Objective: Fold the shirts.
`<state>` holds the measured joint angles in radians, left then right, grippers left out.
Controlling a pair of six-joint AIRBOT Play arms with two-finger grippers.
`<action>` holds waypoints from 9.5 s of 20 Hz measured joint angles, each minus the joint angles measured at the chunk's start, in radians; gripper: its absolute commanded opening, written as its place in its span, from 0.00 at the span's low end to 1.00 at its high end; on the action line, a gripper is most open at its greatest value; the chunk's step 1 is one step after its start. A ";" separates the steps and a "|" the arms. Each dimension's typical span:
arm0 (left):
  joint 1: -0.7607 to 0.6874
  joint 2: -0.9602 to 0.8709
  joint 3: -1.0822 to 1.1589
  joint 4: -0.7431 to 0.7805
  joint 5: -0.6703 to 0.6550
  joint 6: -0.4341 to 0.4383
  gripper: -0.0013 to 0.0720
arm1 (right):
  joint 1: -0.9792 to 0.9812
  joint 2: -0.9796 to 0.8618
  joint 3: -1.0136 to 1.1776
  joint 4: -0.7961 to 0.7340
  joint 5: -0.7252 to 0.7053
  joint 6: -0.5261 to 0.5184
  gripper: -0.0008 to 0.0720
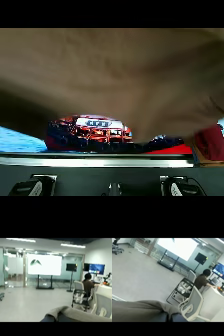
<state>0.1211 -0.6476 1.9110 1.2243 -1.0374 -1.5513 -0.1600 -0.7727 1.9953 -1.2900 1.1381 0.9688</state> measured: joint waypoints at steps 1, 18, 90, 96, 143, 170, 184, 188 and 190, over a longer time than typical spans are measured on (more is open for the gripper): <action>0.001 -0.011 0.002 0.007 -0.029 -0.002 0.05 | 0.000 -0.005 0.002 -0.009 0.020 0.002 0.04; 0.000 -0.701 -0.482 0.174 -0.123 0.109 0.05 | 0.169 -0.920 -0.122 -0.037 0.242 0.106 0.04; 0.189 -0.499 -1.379 -0.101 -0.106 0.209 0.05 | 0.013 -0.506 -1.154 -0.005 0.295 -0.032 0.68; 0.188 -0.497 -1.380 -0.106 -0.103 0.251 0.05 | 0.013 -0.440 -1.354 0.130 0.140 -0.046 0.68; 0.184 -0.933 -0.434 -0.183 -0.203 0.120 0.86 | -0.177 -1.015 -0.565 0.396 0.192 -0.113 1.00; -0.502 -1.158 -0.374 -0.391 0.082 0.138 0.06 | 0.037 -0.764 -0.559 0.512 0.228 -0.012 0.04; -0.753 -1.332 -0.358 -0.836 0.264 0.144 0.05 | 0.057 -0.440 -0.560 0.338 0.383 0.090 0.04; -0.596 -1.178 -0.358 -0.613 0.243 0.115 0.05 | 0.099 -0.466 -0.559 0.389 0.304 0.094 0.04; -0.483 -1.068 -0.358 -0.470 0.209 0.080 0.05 | 0.163 -0.509 -0.559 0.407 0.248 0.094 0.04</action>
<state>-0.3614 -1.7153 1.5532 0.7540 -0.8288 -1.4708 0.0032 -1.2819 1.4361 -0.8833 1.3861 1.0626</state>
